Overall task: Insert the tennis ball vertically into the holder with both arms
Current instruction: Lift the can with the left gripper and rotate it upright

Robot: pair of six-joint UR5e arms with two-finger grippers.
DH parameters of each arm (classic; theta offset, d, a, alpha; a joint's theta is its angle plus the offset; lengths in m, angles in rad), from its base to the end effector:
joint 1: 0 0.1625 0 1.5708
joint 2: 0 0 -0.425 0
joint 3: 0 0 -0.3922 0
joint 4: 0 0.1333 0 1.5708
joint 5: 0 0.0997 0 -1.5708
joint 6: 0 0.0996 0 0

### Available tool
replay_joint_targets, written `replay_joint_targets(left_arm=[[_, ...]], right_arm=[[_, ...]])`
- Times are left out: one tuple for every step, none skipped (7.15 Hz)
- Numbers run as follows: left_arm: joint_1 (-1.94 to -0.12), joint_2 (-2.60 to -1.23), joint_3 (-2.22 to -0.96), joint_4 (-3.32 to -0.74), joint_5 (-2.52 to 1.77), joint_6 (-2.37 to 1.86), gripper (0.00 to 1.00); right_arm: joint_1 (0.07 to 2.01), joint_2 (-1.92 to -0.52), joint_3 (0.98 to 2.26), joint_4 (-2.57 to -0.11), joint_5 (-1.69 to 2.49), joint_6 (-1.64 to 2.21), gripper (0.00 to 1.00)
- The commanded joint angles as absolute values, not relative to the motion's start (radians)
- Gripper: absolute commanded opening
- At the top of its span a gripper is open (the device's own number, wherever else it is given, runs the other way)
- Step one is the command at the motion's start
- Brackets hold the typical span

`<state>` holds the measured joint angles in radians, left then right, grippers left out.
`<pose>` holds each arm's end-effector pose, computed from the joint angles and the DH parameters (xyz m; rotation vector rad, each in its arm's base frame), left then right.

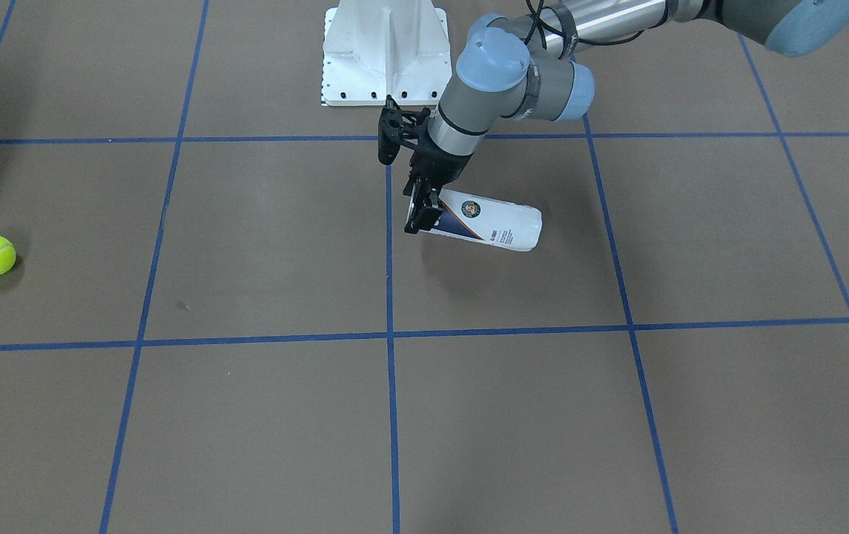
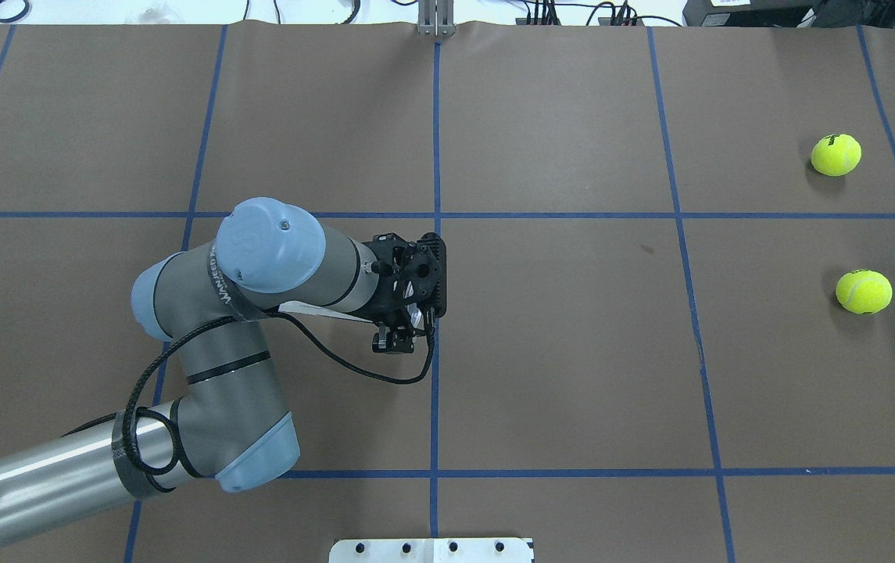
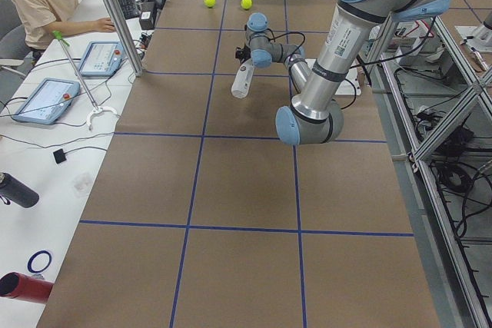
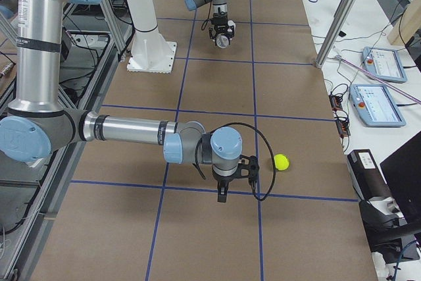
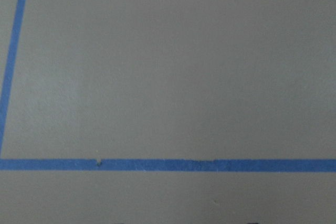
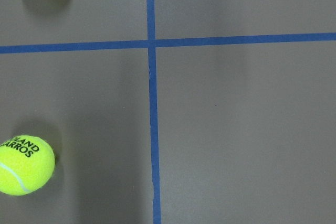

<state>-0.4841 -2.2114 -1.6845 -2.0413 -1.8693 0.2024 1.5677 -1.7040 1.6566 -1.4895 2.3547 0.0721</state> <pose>0.5386 -0.4007 0.1732 1.0724 0.8203 1.2879 0.0616 -0.4375 0.6694 0.0027 -0.7846 0.0521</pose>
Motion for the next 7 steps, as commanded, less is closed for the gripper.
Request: replay_joint_targets(left_arm=[[-0.486, -2.21, -1.714, -2.28, -1.87, 0.047, 0.57], [-0.482, -2.212, -1.712, -2.392, -1.87, -0.051, 0.57], [-0.482, -2.212, -1.686, -2.545, -1.868, -0.125, 0.58], [-0.48, -2.218, -1.636, -2.7, -1.867, -0.193, 0.58], [-0.48, -2.245, -1.57, -2.846, -1.859, -0.257, 0.58], [-0.479, -2.264, -1.481, -3.023, -1.809, -0.297, 0.6], [-0.477, -2.313, -1.341, -3.204, -1.758, -0.323, 0.62]], right_arm=[[1.568, -1.704, 1.658, -1.489, 2.355, 0.072, 0.99], [1.568, -1.704, 1.658, -1.489, 2.355, 0.072, 0.99], [1.568, -1.704, 1.661, -1.489, 2.355, 0.072, 0.99], [1.568, -1.704, 1.661, -1.489, 2.355, 0.072, 0.99], [1.568, -1.703, 1.663, -1.489, 2.355, 0.072, 0.99], [1.568, -1.703, 1.666, -1.489, 2.355, 0.072, 0.99], [1.568, -1.703, 1.666, -1.489, 2.356, 0.072, 0.99]])
